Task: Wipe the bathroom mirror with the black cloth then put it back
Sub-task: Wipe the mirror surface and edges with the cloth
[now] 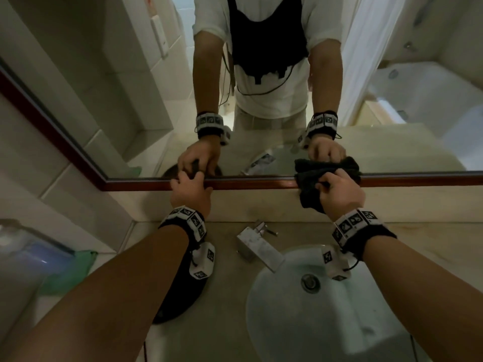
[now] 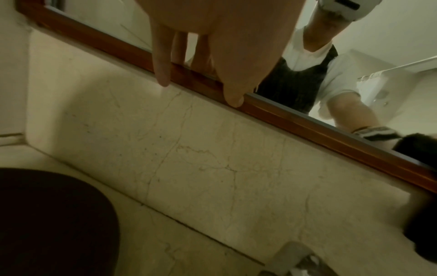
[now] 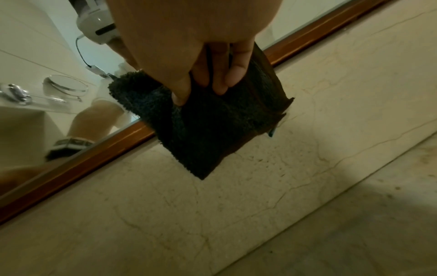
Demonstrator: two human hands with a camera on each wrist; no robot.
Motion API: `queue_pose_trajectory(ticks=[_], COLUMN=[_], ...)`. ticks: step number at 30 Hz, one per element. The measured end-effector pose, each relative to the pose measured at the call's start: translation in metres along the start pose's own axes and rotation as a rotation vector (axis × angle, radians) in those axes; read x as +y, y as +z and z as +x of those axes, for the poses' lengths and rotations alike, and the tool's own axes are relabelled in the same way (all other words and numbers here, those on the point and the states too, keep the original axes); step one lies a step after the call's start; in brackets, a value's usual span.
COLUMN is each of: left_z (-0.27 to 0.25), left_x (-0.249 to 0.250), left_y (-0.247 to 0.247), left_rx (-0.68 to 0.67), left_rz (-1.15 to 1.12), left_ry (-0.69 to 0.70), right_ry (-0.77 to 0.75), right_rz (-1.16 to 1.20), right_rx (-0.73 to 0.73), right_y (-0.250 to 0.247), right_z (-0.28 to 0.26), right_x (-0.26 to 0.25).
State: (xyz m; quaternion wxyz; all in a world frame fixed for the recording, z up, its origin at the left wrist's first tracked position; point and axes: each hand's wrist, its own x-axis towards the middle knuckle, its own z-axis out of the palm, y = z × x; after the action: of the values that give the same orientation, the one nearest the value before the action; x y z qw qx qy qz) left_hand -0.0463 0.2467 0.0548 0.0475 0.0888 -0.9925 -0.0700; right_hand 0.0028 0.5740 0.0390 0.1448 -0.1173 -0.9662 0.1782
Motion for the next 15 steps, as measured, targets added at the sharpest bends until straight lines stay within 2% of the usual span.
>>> queue_pose_trajectory(ticks=[8, 15], left_z=[-0.001, 0.007], left_x=[-0.005, -0.012], left_y=[-0.002, -0.003], left_rx=[0.016, -0.044], left_rz=[0.139, 0.123], left_ry=[0.132, 0.209], right_ry=[-0.065, -0.183], right_rz=[0.063, 0.106], right_rx=[0.159, 0.226], right_y=[0.021, 0.044], right_z=[-0.001, -0.007], right_x=[-0.012, -0.058])
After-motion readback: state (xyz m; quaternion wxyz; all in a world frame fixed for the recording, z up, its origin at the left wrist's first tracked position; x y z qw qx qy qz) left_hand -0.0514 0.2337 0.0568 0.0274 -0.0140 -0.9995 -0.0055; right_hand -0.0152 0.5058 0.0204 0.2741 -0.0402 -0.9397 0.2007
